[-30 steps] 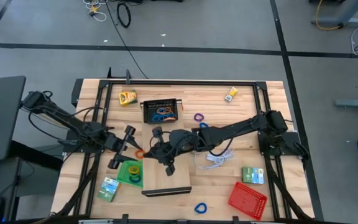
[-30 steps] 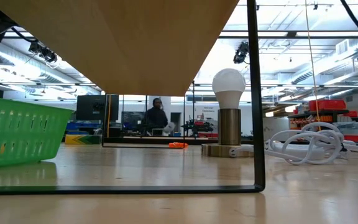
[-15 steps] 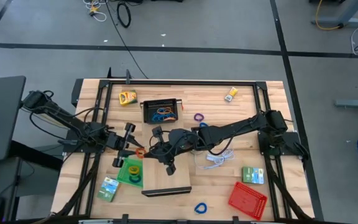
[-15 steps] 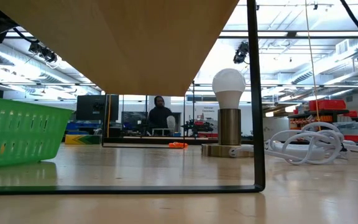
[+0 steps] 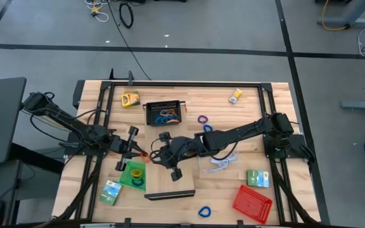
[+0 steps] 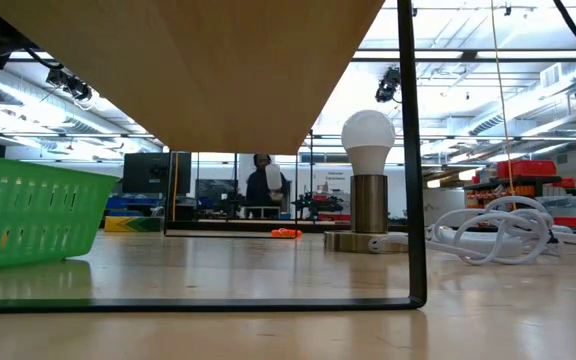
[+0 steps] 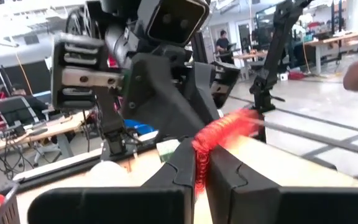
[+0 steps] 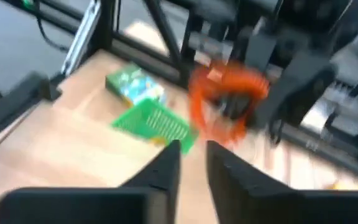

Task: Pick & Place Office Desk Supplies
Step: Put the bottom orange spiral keychain into the green bin

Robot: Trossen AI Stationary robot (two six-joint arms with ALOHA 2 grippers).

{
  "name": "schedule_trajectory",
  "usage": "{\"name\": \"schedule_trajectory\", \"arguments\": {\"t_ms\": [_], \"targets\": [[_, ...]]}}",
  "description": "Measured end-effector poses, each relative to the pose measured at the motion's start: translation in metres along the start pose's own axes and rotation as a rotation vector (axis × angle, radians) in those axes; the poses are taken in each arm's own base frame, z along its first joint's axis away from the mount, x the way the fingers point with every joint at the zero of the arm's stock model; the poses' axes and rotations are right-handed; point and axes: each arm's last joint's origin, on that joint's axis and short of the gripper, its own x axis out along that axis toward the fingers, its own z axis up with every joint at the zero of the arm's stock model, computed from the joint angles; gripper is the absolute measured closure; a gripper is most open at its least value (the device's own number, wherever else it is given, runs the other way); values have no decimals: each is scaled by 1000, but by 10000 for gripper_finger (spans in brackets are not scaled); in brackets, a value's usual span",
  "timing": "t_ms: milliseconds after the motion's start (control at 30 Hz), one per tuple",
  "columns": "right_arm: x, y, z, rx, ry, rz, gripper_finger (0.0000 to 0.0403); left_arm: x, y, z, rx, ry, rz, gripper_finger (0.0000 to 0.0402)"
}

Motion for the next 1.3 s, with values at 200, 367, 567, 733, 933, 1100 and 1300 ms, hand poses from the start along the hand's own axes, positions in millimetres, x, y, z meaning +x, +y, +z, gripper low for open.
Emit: {"name": "schedule_trajectory", "arguments": {"t_ms": [200, 367, 567, 733, 933, 1100, 1300], "targets": [[-1, 9, -10, 34, 138, -7, 206, 0, -1, -5, -14, 58, 5, 385], [-10, 24, -7, 28, 200, -30, 164, -2, -7, -9, -22, 123, 25, 387], [-38, 43, 5, 27, 263, -103, 173, -9, -20, -11, -48, 203, 29, 387], [-60, 60, 9, 59, 324, -106, 188, -13, -30, -10, -95, 346, 19, 387], [-74, 80, 5, 109, 427, -97, 197, -14, -41, 1, -143, 528, -18, 387], [-82, 94, 1, 157, 495, -92, 197, -19, -48, 10, -199, 650, -48, 387], [-90, 110, -2, 267, 557, -41, 197, -25, -56, -3, -275, 823, -52, 387]]}}
